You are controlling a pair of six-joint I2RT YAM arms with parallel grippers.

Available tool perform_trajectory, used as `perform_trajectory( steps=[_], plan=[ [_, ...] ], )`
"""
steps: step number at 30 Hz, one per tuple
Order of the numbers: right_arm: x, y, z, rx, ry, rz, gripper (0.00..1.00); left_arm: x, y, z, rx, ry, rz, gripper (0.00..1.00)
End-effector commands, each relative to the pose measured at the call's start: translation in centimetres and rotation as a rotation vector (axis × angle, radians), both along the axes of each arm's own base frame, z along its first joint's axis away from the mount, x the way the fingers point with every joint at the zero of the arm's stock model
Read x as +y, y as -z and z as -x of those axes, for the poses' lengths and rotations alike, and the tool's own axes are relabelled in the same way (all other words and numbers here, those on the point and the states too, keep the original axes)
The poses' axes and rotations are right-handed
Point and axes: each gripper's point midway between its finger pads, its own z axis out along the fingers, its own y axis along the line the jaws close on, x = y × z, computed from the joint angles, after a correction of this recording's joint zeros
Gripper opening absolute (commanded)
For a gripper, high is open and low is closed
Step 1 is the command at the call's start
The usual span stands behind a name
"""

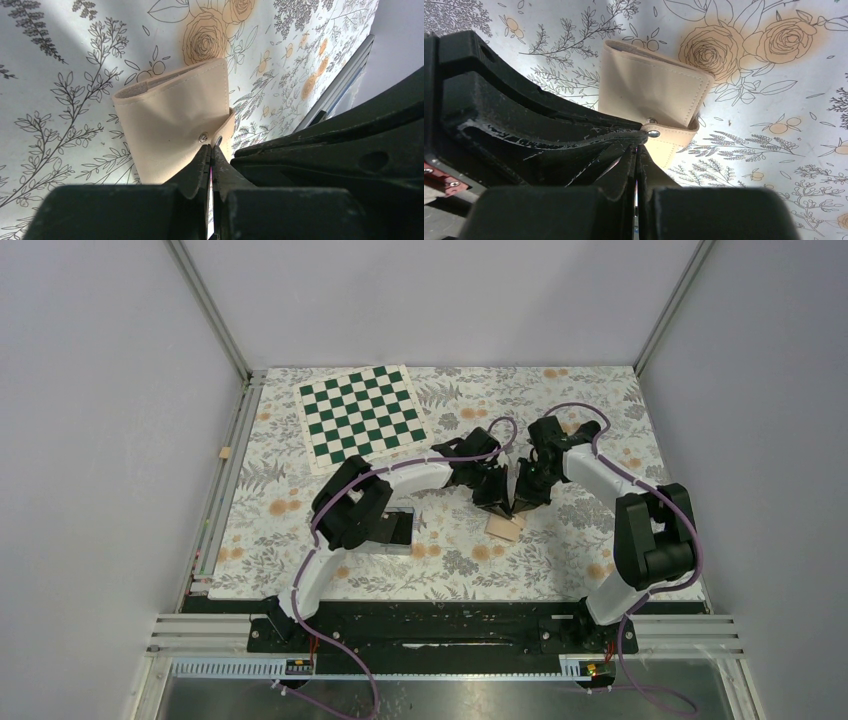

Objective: Put the credit cards into the card holder
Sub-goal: Close the card holder at the center of the board.

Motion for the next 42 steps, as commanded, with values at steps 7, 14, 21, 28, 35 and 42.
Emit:
perform_trajectory(
  steps=[7,14,21,28,35,42],
  plan=[
    [-0.3,0.9,0.7,0.039,0.001,0.009,0.0,-0.3,-2.3,-0.4,-0.069,0.011,0.02,0.0],
    [-0.5,2.0,1.1,0.08,-0.002,0.02,0.0,-0.2,-1.6,-0.9,-0.077,0.0,-0.002,0.0],
    [-0.6,2.7,1.0,0.098,0.0,0.034,0.0,-0.4,-1.0,-0.9,-0.062,0.003,-0.011,0.0],
    [-1.3,3.5,0.7,0.117,0.029,0.086,0.0,-0.2,0.1,-0.6,-0.034,0.008,-0.037,0.0],
    [-0.9,3.0,0.7,0.115,0.021,0.067,0.0,-0.1,0.9,-0.2,-0.008,0.025,-0.049,0.0],
    [-0.1,0.6,-0.2,0.005,0.0,0.001,0.0,-0.4,0.0,-0.2,-0.02,0.027,-0.027,0.0]
  ],
)
